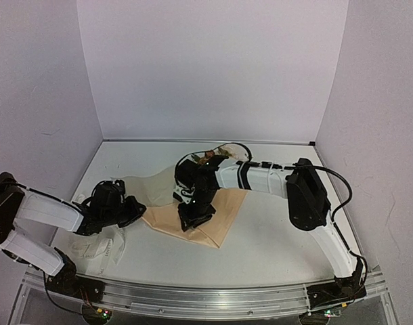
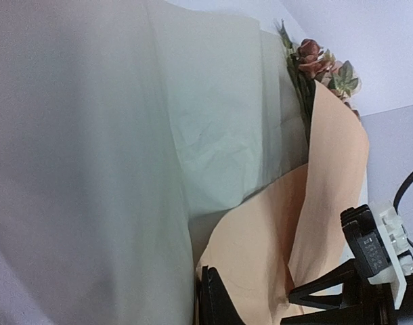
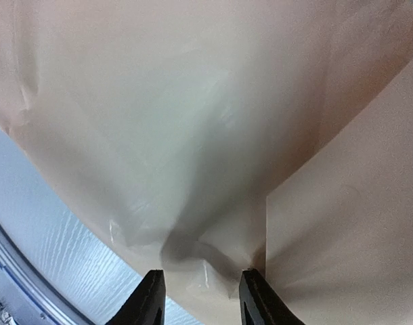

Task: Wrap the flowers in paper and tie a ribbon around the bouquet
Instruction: Press the fold line on the 2/3-folded wrapping paper.

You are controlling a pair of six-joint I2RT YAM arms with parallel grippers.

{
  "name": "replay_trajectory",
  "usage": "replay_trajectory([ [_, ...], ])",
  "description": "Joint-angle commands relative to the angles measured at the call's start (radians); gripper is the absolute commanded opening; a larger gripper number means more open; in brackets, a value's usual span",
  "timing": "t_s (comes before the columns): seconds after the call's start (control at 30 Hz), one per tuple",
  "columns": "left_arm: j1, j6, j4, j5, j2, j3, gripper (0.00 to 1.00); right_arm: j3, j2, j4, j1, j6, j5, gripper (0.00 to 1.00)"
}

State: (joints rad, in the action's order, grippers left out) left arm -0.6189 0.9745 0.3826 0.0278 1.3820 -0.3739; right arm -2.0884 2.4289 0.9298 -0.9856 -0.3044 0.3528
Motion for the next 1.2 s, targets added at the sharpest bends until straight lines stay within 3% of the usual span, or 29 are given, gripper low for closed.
replay_trajectory([
  [0.0, -0.003, -0.089, -0.047, 0.004, -0.068, -0.064, 0.05, -0.019, -0.145, 0.026, 0.021, -0.053, 0.105, 0.41],
  [0.17, -0.004, -0.113, -0.077, 0.001, -0.075, -0.086, 0.05, 0.026, -0.216, 0.025, 0.049, -0.104, 0.174, 0.42],
  [0.33, -0.004, -0.114, -0.062, -0.012, -0.069, -0.085, 0.05, 0.082, -0.207, -0.043, 0.058, -0.224, 0.25, 0.23],
  [0.5, -0.005, -0.117, -0.065, -0.022, -0.078, -0.09, 0.05, 0.147, -0.161, -0.173, 0.058, -0.332, 0.244, 0.14],
  [1.17, -0.005, -0.127, -0.103, -0.07, -0.122, -0.124, 0.05, 0.134, 0.019, -0.24, 0.057, -0.39, 0.076, 0.08],
])
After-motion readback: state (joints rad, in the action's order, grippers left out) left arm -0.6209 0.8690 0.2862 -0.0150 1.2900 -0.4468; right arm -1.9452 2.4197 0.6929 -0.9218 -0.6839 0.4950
